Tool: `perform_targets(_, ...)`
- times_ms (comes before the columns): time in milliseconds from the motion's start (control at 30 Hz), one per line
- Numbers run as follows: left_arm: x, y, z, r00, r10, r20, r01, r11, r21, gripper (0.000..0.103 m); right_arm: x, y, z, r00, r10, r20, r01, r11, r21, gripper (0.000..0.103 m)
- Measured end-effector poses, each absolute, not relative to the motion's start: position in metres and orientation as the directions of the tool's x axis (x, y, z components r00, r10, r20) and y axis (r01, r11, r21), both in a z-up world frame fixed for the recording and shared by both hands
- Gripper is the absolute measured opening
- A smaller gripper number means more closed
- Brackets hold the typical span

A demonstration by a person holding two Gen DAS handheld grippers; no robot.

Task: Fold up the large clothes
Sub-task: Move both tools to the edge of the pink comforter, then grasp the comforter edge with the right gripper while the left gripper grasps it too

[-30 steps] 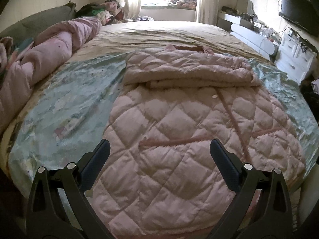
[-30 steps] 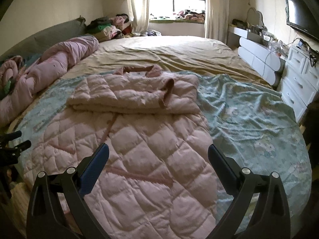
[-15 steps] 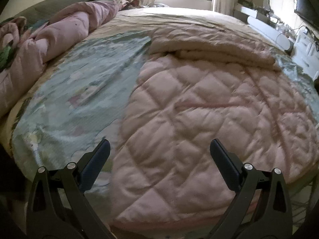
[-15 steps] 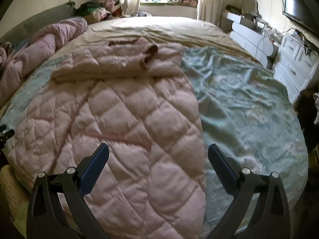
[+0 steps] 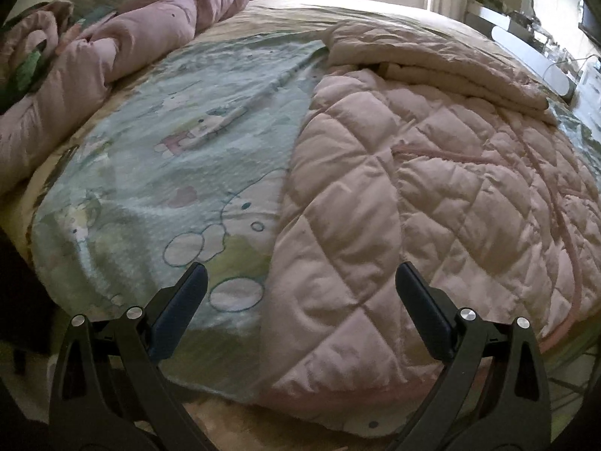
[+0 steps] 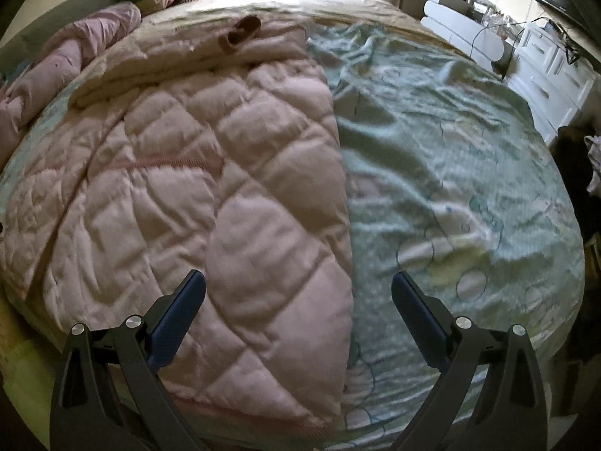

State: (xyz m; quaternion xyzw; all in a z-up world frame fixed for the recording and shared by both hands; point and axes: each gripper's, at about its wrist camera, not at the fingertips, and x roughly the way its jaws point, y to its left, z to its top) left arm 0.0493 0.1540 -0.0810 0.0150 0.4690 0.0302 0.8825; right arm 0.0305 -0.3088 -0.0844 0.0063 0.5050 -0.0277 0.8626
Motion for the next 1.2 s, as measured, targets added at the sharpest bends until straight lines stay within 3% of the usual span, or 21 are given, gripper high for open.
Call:
perform_targets(600,0.039,0.156,-0.102,0.503,0.079,-0.861,-0.045,0.997,0.065,0.094,0.019,-0.307,-0.109,0.447,0.073,-0.891,0.005,0.996,0.084,0.097)
perform_targets(633,0.039,0.156,-0.102,0.500,0.076,-0.863,-0.043,0.997,0.062,0.094,0.018,-0.307,-0.110,0.446,0.086,-0.891,-0.006,0.996,0.093,0.095)
perform_targets(767,0.041,0.158,-0.105,0.490,0.065,-0.869,-0.045,0.998,0.049,0.094,0.011,-0.301,-0.101,0.458,0.114,-0.881,-0.059,0.993,0.098,0.064)
perform_targets(800,0.041,0.158,-0.105,0.489,0.063,-0.870,-0.046,0.998,0.047,0.094,0.009,-0.299,-0.096,0.462,0.122,-0.878,-0.072,0.992,0.100,0.061)
perform_targets(933,0.041,0.158,-0.106,0.486,0.061,-0.872,-0.045,0.998,0.044,0.094,0.012,-0.300,-0.097,0.450,0.145,-0.881,-0.101,0.989,0.111,0.063)
perform_targets(1067,0.041,0.160,-0.106,0.481,0.043,-0.876,-0.043,0.999,0.026,0.094,0.017,-0.307,-0.110,0.427,0.186,-0.885,-0.092,0.983,0.162,0.075)
perform_targets(1133,0.039,0.159,-0.107,0.478,0.027,-0.878,-0.036,0.999,0.011,0.094,0.018,-0.308,-0.112,0.426,0.195,-0.884,-0.085,0.981,0.176,0.073)
perform_targets(1200,0.037,0.157,-0.108,0.475,0.019,-0.880,-0.028,1.000,0.007,0.094,0.015,-0.304,-0.106,0.434,0.212,-0.876,-0.114,0.977,0.180,0.047)
